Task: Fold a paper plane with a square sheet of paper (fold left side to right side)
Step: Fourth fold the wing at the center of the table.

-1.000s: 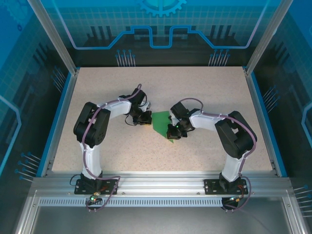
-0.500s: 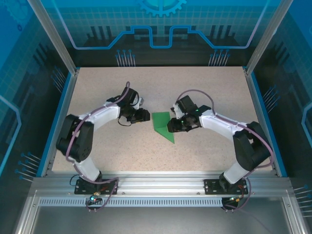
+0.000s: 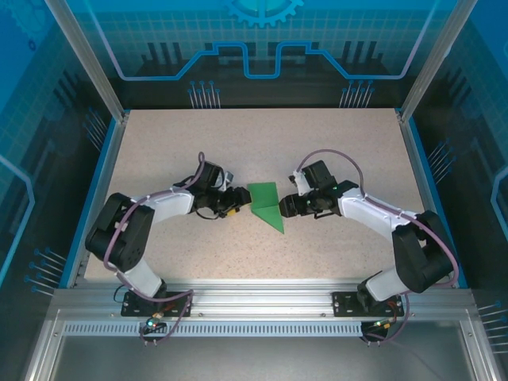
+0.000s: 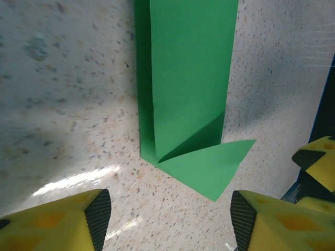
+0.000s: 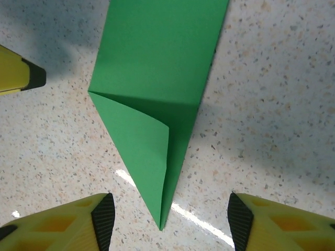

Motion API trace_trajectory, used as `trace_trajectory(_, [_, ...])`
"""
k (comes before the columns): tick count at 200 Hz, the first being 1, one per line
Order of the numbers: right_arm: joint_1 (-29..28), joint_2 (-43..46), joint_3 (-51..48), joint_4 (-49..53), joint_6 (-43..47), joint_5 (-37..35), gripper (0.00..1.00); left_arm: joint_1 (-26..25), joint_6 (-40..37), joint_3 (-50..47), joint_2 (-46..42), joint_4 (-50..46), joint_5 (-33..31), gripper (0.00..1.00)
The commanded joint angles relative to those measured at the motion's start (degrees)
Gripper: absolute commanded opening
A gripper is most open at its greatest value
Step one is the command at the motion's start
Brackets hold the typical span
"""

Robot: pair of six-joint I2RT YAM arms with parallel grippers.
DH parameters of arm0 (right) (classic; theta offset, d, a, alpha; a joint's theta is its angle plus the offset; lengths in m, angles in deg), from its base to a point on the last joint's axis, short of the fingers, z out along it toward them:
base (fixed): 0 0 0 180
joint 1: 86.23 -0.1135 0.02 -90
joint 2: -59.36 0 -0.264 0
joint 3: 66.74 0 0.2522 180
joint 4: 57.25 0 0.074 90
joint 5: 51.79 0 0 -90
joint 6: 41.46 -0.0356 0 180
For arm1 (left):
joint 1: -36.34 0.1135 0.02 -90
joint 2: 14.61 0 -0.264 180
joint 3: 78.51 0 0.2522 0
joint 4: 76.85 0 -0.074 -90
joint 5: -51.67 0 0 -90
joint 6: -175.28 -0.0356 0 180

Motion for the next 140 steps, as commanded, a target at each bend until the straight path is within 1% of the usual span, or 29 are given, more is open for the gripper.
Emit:
trace_trajectory(1, [-1.2, 2.5, -1.7, -2.1, 0.0, -1.1, 0.62, -1.2, 3.0, 1.5, 2.9, 4.0, 2.7, 0.63])
trace_trajectory(48, [-2.4, 3.6, -3.5, -2.8, -0.6, -1.3, 0.62, -2.8, 4.1, 4.1, 7.6, 5.6, 3.8, 0.54])
trace_trajectory(68, [-3.3, 3.7, -3.8, -2.9, -0.1, -1.7, 0.62, -2.9, 4.1, 4.9, 8.2, 5.7, 4.1, 0.47])
trace_trajectory(97, [-5.1, 4.6, -4.6, -3.9, 0.4, -4.2, 0.63, -2.9, 3.7, 5.9, 7.7, 4.7, 4.0, 0.36])
trace_trajectory(118, [-8.3, 5.0, -5.3, -5.4, 1.3, -7.0, 0.63, -2.8, 3.5, 6.5, 6.8, 3.9, 3.9, 0.31])
trace_trajectory(140, [-12.6, 3.6, -4.6, -6.2, 2.5, -11.4, 0.63, -2.9, 3.6, 7.2, 6.2, 3.3, 4.4, 0.28])
